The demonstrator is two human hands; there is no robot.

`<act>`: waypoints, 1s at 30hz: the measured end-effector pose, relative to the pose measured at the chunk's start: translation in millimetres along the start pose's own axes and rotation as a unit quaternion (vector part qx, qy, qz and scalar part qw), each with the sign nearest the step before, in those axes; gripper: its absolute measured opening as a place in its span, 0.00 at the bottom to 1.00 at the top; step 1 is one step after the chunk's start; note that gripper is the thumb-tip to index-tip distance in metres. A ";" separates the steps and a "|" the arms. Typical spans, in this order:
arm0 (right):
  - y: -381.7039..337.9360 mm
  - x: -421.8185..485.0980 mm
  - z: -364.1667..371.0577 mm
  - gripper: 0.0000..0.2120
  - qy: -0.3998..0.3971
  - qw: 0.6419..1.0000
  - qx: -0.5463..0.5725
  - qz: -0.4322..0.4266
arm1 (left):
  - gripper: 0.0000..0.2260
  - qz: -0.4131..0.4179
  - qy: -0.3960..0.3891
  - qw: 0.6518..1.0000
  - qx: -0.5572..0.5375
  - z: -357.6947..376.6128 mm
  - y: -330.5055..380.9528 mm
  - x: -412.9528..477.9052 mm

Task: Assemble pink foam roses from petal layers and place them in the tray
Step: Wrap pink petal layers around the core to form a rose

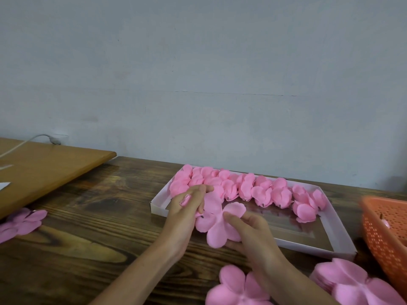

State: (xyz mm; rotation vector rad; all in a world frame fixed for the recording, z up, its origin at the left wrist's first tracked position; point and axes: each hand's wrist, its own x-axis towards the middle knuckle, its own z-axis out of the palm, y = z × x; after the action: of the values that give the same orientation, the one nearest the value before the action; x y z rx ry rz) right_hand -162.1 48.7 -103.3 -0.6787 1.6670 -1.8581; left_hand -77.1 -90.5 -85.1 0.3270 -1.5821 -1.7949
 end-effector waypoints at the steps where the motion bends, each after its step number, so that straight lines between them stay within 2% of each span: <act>1: -0.7 -0.7 -0.2 0.12 0.008 1.000 -0.009 -0.004 | 0.32 -0.002 0.008 1.000 0.004 -0.4 -0.8 0.4; 5: -1.8 -2.7 -1.0 0.14 0.056 0.997 -0.043 -0.011 | 0.19 0.030 0.043 0.999 0.005 0.4 -4.3 0.9; 9: -3.5 -2.4 -3.1 0.13 0.048 0.997 -0.057 -0.008 | 0.20 0.087 0.027 0.996 0.003 0.0 0.1 -1.6; 12: -5.5 -3.4 -3.7 0.12 0.017 0.999 -0.040 0.004 | 0.23 0.066 -0.046 0.997 -0.024 3.3 2.6 -7.6; 15: -7.3 -6.1 0.4 0.12 -0.017 0.999 -0.018 0.024 | 0.28 0.044 -0.072 0.996 -0.036 6.9 0.9 -12.3; 25: -14.3 -10.9 8.9 0.18 -0.009 0.999 -0.018 0.033 | 0.24 0.047 -0.031 0.997 -0.044 7.8 -2.5 -10.1; 30: -10.9 -10.4 8.5 0.14 -0.007 0.999 -0.007 0.044 | 0.27 0.024 -0.045 0.996 -0.078 8.0 -1.7 -11.3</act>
State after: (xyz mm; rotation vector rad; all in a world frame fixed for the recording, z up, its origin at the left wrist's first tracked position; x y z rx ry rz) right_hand -149.5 50.7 -91.6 -0.6120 1.6746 -1.7789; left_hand -74.4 -77.1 -87.8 0.1352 -1.4858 -1.9063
